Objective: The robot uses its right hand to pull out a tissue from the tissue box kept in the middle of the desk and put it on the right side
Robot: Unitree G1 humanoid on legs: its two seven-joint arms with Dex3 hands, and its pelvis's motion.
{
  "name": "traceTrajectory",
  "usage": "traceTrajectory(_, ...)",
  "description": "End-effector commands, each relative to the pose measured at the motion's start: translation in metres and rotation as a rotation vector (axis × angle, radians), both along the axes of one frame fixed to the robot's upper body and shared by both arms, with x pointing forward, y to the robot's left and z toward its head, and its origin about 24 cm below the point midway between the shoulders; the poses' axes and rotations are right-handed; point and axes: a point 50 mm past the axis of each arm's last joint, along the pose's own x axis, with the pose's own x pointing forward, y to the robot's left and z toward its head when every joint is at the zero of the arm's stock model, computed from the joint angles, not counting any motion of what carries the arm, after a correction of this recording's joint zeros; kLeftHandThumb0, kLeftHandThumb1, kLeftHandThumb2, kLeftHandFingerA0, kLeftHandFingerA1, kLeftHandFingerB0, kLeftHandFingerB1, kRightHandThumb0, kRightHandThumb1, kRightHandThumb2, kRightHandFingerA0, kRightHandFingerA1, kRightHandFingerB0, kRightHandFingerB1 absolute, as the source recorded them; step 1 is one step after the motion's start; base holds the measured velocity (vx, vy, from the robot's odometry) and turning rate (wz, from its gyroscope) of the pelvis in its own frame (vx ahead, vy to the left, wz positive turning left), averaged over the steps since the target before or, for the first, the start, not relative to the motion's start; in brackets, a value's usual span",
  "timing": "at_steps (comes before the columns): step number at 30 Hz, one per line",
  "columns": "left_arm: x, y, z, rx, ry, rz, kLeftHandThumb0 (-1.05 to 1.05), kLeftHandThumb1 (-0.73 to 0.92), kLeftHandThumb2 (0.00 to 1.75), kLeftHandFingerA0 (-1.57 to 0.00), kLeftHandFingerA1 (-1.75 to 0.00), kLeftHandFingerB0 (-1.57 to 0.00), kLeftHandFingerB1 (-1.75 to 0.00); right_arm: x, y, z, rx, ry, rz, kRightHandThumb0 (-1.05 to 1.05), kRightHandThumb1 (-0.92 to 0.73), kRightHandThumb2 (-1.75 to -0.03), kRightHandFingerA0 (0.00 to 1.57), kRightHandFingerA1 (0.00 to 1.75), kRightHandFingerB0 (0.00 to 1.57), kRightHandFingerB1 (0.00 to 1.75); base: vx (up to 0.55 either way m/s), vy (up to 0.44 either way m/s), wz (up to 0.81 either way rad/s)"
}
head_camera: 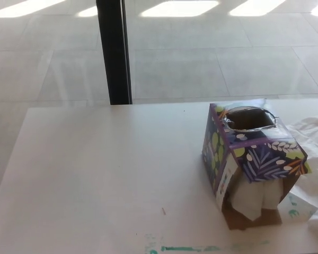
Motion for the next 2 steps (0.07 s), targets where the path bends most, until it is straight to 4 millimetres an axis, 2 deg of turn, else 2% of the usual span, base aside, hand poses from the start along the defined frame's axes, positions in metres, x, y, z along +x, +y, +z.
traceTrajectory(1, 0.0079, 0.0064, 0.0085, 0.038, -0.019, -0.013, -0.81, 0.92, 0.72, -0.71, -0.61, -0.51, -0.48, -0.0269, 0.0203, -0.0429, 0.219, -0.298, -0.399, -0.56, -0.72, -0.63, 0.79, 1.31, 0.4, 0.91, 0.0, 0.0, 0.0)
traceTrajectory(2, 0.0079, 0.0064, 0.0085, 0.038, -0.019, -0.013, -0.81, 0.92, 0.72, -0.71, -0.61, -0.51, -0.48, -0.0269, 0.0203, -0.0429, 0.219, -0.298, -0.399, -0.56, -0.72, -0.63, 0.79, 1.31, 0.4, 0.91, 0.0, 0.0, 0.0)
